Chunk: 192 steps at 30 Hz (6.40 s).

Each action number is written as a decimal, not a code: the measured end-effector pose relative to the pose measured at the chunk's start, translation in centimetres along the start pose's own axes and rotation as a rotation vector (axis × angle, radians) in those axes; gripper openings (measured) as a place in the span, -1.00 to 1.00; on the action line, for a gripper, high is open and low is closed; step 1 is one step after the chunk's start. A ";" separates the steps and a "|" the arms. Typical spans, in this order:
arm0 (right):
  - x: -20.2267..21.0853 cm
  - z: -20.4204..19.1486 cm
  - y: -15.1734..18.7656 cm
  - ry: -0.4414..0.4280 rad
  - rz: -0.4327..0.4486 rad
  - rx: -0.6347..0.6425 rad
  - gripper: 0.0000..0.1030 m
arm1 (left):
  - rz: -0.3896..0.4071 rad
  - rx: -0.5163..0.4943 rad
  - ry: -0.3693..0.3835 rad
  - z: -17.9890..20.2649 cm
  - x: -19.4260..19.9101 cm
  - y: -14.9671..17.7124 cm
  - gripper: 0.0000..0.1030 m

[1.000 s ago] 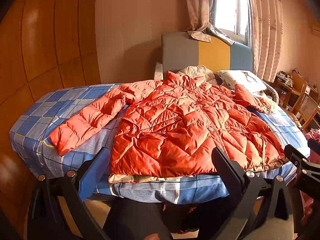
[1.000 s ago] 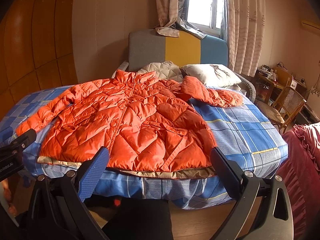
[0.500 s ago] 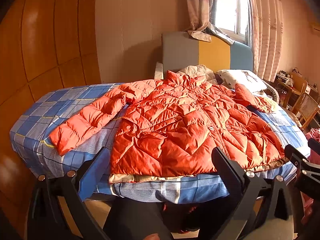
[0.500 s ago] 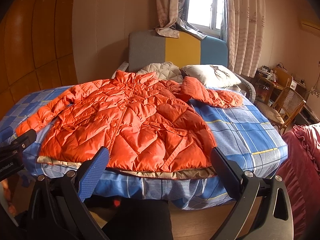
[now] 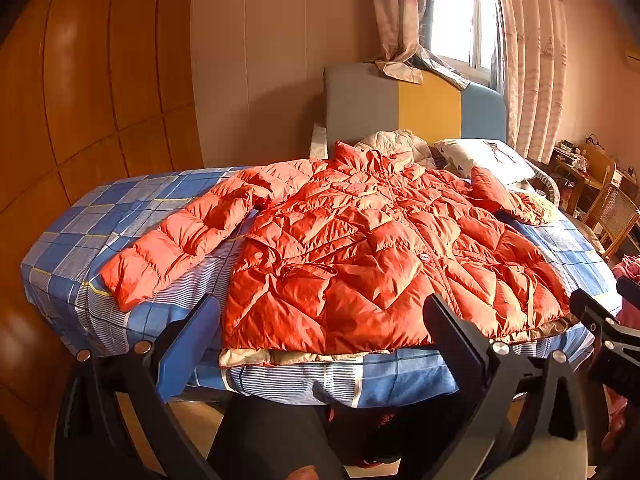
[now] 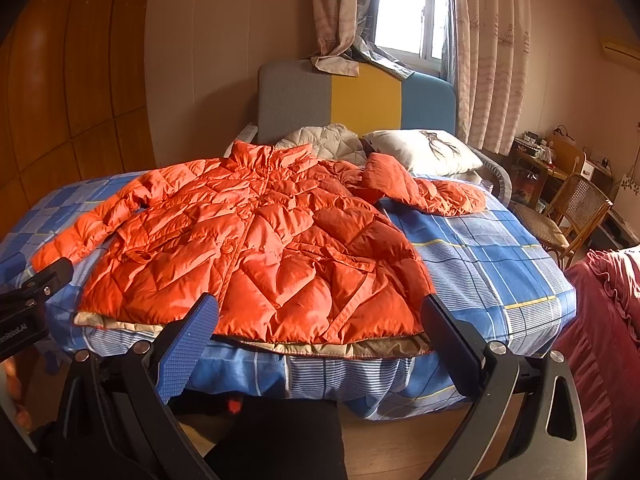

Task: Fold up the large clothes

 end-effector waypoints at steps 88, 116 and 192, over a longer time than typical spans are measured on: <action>-13.7 9.2 0.8 0.182 -0.294 -0.199 0.94 | -0.019 0.456 -0.576 -32.2 -18.9 -11.4 0.58; -40.8 43.1 -0.8 0.291 -0.418 -0.758 0.44 | -0.325 0.034 0.012 1.4 -22.9 -4.9 0.69; -34.7 38.1 -9.8 0.170 -0.243 -0.575 -0.85 | -0.295 0.072 0.066 -3.4 -21.7 -5.5 0.64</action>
Point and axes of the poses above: each gripper's, at about its wrist camera, not at the fingertips, and x roughly against the way its jaws point, z to its right, y to its underside, the point moved 1 cm from there along -x, roughly the way its jaws point, and after that the axes turned 15 degrees about x, right-handed, at the moved point
